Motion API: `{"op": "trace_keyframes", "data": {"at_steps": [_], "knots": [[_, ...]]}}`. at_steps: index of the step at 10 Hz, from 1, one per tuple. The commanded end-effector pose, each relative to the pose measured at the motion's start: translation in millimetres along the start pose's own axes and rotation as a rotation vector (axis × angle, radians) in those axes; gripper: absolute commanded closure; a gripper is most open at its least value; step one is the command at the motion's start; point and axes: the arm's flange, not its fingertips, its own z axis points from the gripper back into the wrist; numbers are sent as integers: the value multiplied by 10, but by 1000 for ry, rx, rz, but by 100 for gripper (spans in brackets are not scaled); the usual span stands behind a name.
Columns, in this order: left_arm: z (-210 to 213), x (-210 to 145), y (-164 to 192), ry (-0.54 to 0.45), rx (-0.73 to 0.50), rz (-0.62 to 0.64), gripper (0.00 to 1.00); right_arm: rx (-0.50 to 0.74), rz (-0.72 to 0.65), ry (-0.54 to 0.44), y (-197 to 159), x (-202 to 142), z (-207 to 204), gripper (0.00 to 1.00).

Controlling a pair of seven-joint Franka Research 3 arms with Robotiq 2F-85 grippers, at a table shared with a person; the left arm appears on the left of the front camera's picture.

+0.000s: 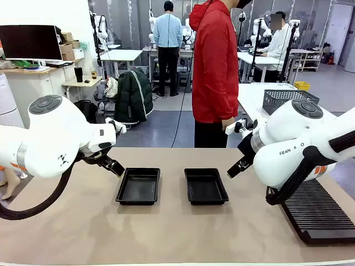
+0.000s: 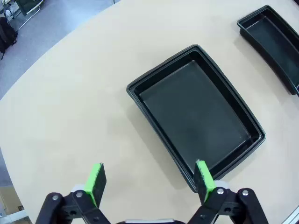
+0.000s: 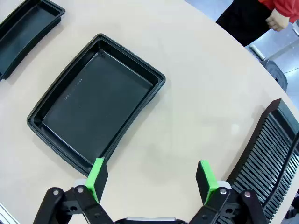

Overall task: Inspect and transfer BCBs to ESD trays.
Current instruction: Pick up the Blank PCB from the PCB Rack and place it in the left ESD tray.

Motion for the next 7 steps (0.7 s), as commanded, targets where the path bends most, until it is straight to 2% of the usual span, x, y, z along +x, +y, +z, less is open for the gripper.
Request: {"op": "trace_keyframes", "data": {"at_steps": [1,7], "knots": [[0,-1,0,0,0,0,0,0,0,0,0,0,0,0],[0,-1,0,0,0,0,0,0,0,0,0,0,0,0]]}}
